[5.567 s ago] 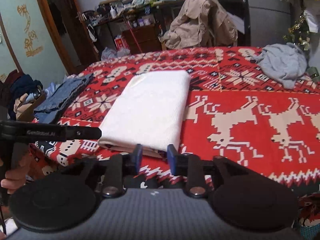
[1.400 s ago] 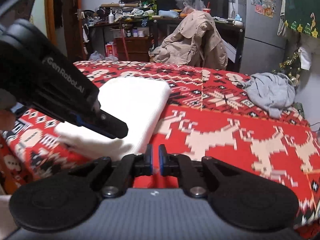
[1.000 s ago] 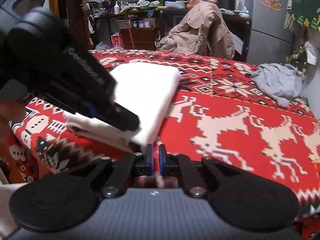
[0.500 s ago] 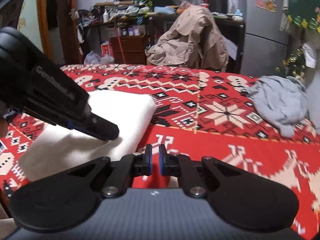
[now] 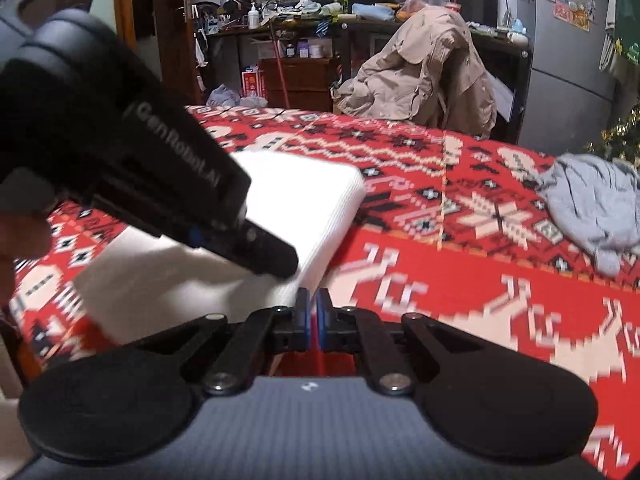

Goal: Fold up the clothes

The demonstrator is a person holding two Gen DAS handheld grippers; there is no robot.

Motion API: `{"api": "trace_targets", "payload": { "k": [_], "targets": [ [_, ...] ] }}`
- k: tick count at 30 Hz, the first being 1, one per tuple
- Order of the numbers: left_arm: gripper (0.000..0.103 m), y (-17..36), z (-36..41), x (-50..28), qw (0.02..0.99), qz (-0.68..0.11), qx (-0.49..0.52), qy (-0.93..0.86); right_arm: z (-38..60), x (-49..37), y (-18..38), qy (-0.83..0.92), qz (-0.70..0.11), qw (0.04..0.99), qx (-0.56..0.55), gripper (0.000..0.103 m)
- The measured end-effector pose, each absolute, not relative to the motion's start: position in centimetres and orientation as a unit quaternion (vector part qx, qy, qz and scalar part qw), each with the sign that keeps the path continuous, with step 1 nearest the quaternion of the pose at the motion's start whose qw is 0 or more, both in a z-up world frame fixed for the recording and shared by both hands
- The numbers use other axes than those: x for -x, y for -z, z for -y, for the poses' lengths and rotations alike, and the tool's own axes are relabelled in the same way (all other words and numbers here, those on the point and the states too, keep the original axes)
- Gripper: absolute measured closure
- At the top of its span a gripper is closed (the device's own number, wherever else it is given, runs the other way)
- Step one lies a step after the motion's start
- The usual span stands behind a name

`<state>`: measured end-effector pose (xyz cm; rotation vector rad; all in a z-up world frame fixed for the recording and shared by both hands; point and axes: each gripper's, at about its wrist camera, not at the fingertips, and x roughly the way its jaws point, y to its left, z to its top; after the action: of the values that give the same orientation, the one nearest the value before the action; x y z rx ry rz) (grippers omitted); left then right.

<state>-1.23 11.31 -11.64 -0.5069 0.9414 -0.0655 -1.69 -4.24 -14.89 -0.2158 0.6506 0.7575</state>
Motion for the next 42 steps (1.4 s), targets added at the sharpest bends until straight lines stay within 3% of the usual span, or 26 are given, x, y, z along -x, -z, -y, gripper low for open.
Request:
{"api": "trace_targets", "payload": {
  "k": [12, 21, 27, 34, 42],
  "targets": [
    [0.097, 11.1, -10.2, 5.6, 0.853, -0.468, 0.225, 0.048, 8.3, 6.8, 14.5, -0.366, -0.33, 0.867, 0.078, 0.096],
    [0.097, 9.5, -12.9, -0.8, 0.877, -0.429, 0.216, 0.016, 7.5, 0.2, 13.0, -0.335, -0.3, 0.891, 0.06, 0.096],
    [0.097, 11.1, -13.9, -5.5, 0.868, -0.442, 0.226, 0.008, 4.5, -4.9, 13.4, -0.338, -0.299, 0.89, 0.064, 0.095],
    [0.097, 11.7, -13.6, -4.6, 0.867, -0.437, 0.24, 0.014, 2.0, -6.6, 14.8, -0.351, -0.315, 0.879, 0.067, 0.096],
    [0.097, 11.6, -12.0, -1.0, 0.867, -0.443, 0.227, 0.023, 3.7, -1.8, 15.0, -0.362, -0.318, 0.872, 0.082, 0.096]
  ]
}}
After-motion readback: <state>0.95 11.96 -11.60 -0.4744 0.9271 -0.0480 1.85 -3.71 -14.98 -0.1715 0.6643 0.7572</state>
